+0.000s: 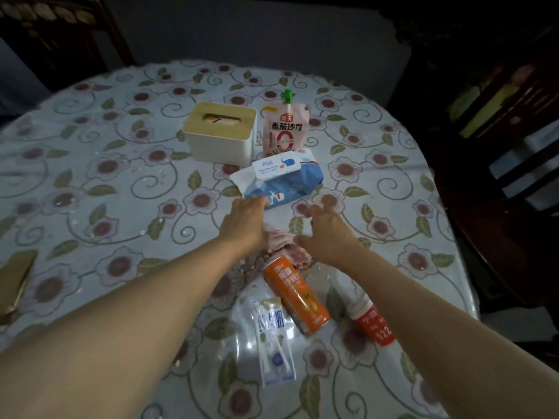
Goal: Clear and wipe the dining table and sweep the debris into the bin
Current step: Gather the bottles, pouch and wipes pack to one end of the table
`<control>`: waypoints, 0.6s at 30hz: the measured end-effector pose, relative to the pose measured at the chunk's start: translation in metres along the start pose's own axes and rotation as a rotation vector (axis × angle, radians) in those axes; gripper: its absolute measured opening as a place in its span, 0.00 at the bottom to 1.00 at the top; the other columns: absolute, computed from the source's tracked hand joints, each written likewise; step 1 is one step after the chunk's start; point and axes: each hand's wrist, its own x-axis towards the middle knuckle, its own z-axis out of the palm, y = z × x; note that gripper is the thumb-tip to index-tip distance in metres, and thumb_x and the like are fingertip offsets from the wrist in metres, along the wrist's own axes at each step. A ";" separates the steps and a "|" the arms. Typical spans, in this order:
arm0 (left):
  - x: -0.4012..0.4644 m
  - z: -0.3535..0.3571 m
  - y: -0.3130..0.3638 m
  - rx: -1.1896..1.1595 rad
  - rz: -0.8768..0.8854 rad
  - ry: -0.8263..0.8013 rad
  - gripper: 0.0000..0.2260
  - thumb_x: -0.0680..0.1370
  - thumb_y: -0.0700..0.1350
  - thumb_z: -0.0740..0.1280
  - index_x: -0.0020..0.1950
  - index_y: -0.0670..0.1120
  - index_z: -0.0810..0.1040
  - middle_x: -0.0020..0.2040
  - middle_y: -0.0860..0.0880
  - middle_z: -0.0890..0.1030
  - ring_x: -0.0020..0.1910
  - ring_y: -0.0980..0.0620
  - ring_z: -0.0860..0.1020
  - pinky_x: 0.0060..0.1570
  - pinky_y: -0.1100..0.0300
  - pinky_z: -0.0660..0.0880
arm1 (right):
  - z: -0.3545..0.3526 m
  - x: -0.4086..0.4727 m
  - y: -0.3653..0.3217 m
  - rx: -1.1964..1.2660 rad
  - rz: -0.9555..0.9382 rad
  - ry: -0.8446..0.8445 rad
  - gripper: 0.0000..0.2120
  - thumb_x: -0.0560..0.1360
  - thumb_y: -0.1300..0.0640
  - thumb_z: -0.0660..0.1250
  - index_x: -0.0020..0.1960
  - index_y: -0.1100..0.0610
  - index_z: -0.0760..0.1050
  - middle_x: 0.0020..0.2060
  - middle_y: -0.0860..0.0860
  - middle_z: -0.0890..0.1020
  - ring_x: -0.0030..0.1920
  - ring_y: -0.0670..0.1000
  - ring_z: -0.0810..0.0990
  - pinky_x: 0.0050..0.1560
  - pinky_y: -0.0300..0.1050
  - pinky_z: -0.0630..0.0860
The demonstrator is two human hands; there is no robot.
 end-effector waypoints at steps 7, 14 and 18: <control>-0.050 0.005 -0.018 -0.029 0.038 -0.013 0.20 0.72 0.38 0.67 0.63 0.47 0.70 0.64 0.45 0.73 0.63 0.46 0.71 0.59 0.49 0.72 | 0.049 -0.035 -0.019 -0.134 0.117 -0.068 0.29 0.69 0.44 0.68 0.63 0.59 0.64 0.57 0.58 0.76 0.56 0.59 0.76 0.46 0.49 0.73; -0.084 0.006 -0.037 -0.029 0.048 -0.119 0.21 0.71 0.36 0.68 0.62 0.47 0.70 0.62 0.46 0.75 0.61 0.47 0.73 0.58 0.49 0.74 | 0.077 -0.045 -0.028 -0.181 0.212 0.009 0.34 0.68 0.46 0.72 0.64 0.59 0.60 0.59 0.57 0.75 0.61 0.58 0.72 0.56 0.51 0.72; -0.093 0.006 -0.036 0.060 0.157 -0.180 0.22 0.70 0.35 0.67 0.63 0.47 0.70 0.62 0.45 0.73 0.63 0.44 0.71 0.57 0.49 0.73 | 0.056 -0.058 -0.023 -0.086 0.232 0.227 0.36 0.64 0.44 0.75 0.63 0.59 0.62 0.55 0.57 0.74 0.55 0.57 0.75 0.49 0.50 0.74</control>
